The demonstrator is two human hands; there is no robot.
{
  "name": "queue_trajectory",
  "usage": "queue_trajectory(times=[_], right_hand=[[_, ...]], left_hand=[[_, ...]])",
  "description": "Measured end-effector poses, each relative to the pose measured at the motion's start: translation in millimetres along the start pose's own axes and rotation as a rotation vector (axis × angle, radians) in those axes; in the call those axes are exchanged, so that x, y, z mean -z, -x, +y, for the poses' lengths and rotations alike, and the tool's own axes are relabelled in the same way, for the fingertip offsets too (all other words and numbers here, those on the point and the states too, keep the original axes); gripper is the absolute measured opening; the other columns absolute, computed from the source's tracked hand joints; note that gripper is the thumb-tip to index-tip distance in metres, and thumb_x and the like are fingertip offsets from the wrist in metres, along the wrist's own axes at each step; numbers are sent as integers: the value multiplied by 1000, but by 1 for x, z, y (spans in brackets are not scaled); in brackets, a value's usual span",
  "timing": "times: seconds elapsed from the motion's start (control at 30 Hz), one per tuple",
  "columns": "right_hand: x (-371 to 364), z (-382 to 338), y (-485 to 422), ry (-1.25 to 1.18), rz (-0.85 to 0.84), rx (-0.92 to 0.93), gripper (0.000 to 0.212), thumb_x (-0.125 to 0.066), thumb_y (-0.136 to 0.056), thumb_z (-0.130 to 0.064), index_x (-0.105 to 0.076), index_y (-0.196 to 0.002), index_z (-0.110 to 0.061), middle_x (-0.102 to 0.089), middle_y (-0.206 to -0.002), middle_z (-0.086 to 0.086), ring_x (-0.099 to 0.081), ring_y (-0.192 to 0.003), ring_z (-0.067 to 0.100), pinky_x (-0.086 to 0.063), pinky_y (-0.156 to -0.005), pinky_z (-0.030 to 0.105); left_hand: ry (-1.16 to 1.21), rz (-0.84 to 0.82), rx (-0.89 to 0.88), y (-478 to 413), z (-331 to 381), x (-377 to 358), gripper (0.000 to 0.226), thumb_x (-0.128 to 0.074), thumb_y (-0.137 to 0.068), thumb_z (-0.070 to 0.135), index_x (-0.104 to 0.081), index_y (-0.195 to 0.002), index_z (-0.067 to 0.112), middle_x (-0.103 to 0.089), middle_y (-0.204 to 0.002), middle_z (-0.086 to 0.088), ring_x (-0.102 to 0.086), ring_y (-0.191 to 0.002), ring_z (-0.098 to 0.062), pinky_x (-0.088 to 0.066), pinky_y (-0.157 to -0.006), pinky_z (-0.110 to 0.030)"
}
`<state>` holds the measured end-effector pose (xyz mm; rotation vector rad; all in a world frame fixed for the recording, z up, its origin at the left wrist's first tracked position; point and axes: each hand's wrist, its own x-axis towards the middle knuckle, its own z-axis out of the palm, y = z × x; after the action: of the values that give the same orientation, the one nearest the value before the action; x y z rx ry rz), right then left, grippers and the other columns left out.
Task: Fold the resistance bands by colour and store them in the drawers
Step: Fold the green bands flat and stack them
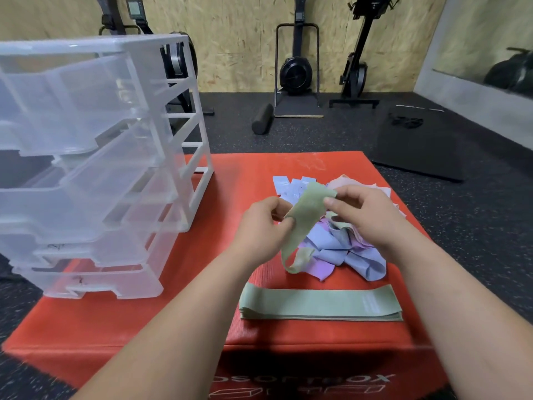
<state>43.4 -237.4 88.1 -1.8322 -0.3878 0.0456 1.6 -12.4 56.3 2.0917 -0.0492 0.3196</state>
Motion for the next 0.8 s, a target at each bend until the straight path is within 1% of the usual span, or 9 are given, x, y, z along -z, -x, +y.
queue_trajectory(times=[0.07, 0.13, 0.23, 0.3, 0.4, 0.5, 0.6, 0.7, 0.8], right_hand=[[-4, 1, -2, 15, 22, 26, 3, -76, -96, -19, -78, -98, -18, -78, -96, 8, -70, -87, 17, -58, -88, 45], [-10, 1, 0, 55, 21, 61, 8, -76, -95, -12, -76, -100, -18, -80, -95, 0, -75, -90, 14, -60, -85, 39], [-19, 0, 3, 98, -38, 102, 13, -76, -94, -7, -76, -103, -16, -81, -99, -4, -77, -97, 13, -60, -91, 32], [-24, -1, 5, 137, -62, 127, 12, -75, -94, -7, -76, -103, -15, -81, -97, -3, -76, -96, 15, -60, -89, 31], [-33, -2, 8, 127, -56, 132, 15, -74, -95, -7, -74, -108, -13, -80, -98, -1, -76, -95, 16, -60, -88, 30], [-39, 1, 11, -17, -158, 54, 24, -72, -96, -5, -68, -119, -12, -80, -109, 1, -75, -104, 12, -58, -92, 24], [-45, 13, 10, 86, -295, 27, 27, -75, -94, -8, -70, -120, -14, -79, -113, -3, -74, -109, 14, -58, -98, 33], [-48, 29, 8, 267, -329, 9, 21, -80, -89, -25, -75, -109, -22, -79, -100, -5, -75, -97, 19, -59, -94, 46], [-41, 44, 3, 448, -308, -13, 26, -77, -83, -47, -72, -93, -23, -71, -77, -3, -63, -71, 16, -56, -79, 47]], left_hand=[[53, -12, -34, 2, 5, 0, 11, -77, -91, 20, -74, -99, 27, -77, -94, 13, -72, -91, -5, -58, -88, -32], [139, -33, -54, 3, 10, 1, 14, -77, -94, 27, -75, -108, 26, -78, -100, 13, -72, -94, -5, -57, -88, -27], [182, -16, -88, 7, 17, 3, 15, -77, -97, 27, -75, -111, 22, -79, -97, 8, -70, -87, -2, -51, -79, -16], [155, 3, -104, 8, 16, 3, 10, -76, -97, 27, -76, -106, 21, -77, -90, 2, -66, -79, -4, -52, -73, -22], [106, 15, -116, 6, 12, 4, 5, -75, -96, 28, -74, -95, 23, -72, -82, -9, -59, -71, -13, -53, -73, -43], [127, 49, -130, 4, 11, 8, 6, -74, -96, 27, -72, -94, 22, -67, -83, -20, -54, -69, -15, -52, -69, -46], [242, 98, -124, 4, 14, 13, 6, -73, -99, 24, -72, -96, 18, -66, -87, -24, -54, -73, -16, -51, -70, -45], [427, 197, -77, 2, 16, 19, 6, -73, -100, 24, -72, -100, 18, -71, -87, -12, -62, -81, -18, -59, -80, -53], [531, 333, -11, -1, 11, 30, 9, -71, -101, 22, -72, -105, 14, -69, -87, -2, -63, -81, -13, -59, -76, -39]])
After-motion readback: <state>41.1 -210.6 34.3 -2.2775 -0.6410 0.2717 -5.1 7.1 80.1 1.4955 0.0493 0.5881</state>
